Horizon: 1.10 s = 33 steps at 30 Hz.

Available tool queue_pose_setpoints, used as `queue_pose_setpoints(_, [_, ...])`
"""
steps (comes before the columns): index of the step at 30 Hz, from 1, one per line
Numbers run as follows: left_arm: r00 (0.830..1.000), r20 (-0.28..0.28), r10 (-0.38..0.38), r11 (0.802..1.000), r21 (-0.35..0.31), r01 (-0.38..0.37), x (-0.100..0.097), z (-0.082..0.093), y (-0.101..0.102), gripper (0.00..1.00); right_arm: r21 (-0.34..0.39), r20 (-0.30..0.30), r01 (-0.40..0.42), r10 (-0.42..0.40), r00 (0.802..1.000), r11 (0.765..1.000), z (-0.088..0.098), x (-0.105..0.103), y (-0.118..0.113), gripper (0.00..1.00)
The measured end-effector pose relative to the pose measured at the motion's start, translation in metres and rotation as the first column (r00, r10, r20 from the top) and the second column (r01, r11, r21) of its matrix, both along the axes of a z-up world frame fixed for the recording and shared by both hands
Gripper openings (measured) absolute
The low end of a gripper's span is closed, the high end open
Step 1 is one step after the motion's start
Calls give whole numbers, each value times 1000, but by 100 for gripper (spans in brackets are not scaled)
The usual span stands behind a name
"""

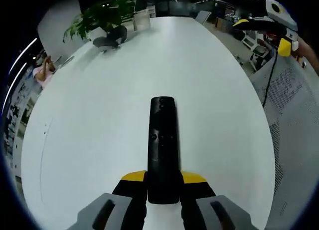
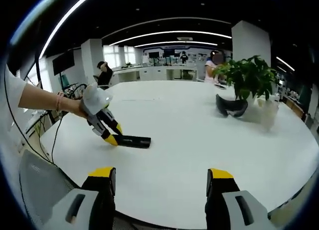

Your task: Press the specified remote control buttons in sequence, fully releasing each button before pressing the next.

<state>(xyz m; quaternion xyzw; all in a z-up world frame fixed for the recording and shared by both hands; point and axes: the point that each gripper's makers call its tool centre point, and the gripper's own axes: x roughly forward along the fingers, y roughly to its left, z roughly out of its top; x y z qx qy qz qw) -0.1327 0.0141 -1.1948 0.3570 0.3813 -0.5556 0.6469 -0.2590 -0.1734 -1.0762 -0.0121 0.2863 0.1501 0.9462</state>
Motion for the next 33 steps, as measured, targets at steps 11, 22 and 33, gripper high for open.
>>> queue_pose_setpoints(11, [1000,7,-14,1000,-1,14,-28,0,5,23,-9,-21,-61,61,998,998,-4,-2,12,71])
queue_pose_setpoints(22, [997,37,-63,998,26,62,-57,-1,4,23,-19,-45,-119,118,992,993,-9,-2,19,67])
queue_pose_setpoints(33, [998,25,-63,997,35,62,-80,4,12,23,-18,-59,-148,147,987,989,-11,0,24,65])
